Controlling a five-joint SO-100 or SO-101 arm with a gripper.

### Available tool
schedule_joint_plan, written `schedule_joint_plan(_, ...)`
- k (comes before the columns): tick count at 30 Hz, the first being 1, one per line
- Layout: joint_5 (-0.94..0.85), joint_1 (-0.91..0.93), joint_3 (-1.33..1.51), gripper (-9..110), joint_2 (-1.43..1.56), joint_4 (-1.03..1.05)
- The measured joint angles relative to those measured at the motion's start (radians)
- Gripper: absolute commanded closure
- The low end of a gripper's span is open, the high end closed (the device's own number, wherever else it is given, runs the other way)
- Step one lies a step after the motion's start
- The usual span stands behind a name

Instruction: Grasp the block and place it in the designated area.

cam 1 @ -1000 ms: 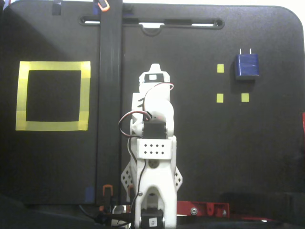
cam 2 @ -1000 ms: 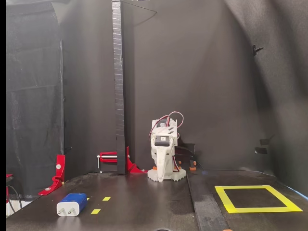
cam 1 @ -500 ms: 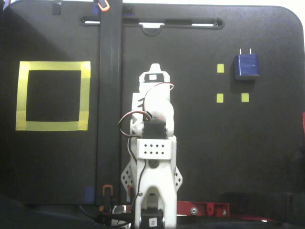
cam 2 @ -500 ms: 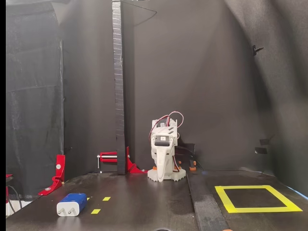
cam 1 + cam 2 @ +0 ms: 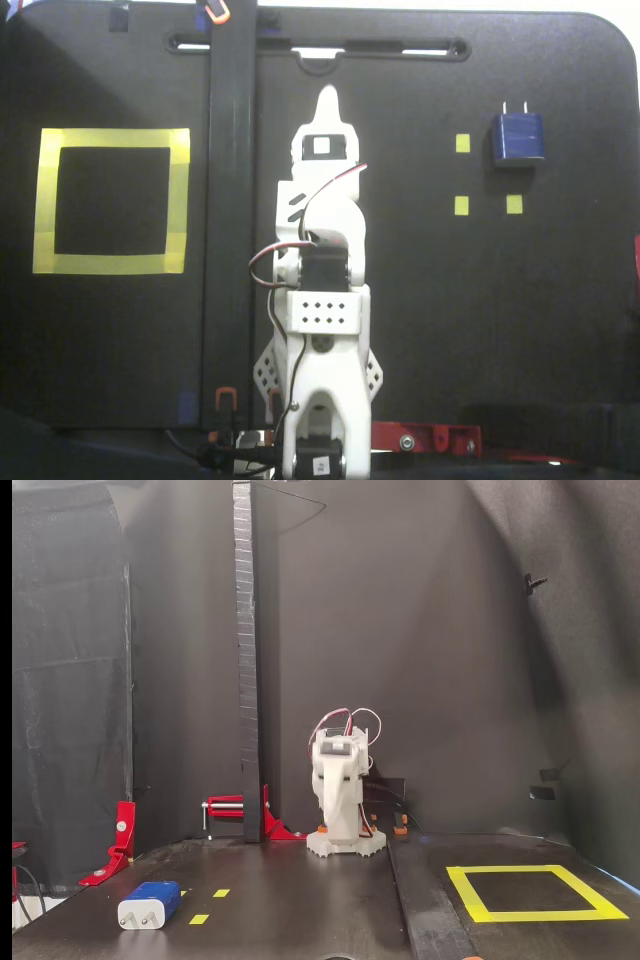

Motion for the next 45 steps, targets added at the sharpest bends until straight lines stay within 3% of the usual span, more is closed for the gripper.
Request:
schedule_joint_plan(17,0.000,0.000,0.000,101,0.000,-0.400)
schedule_joint_plan(32,0.000,0.037,0.000,101,0.000,-0.399)
schedule_joint_plan(45,0.000,0.333,0.000,101,-0.005,-0.327)
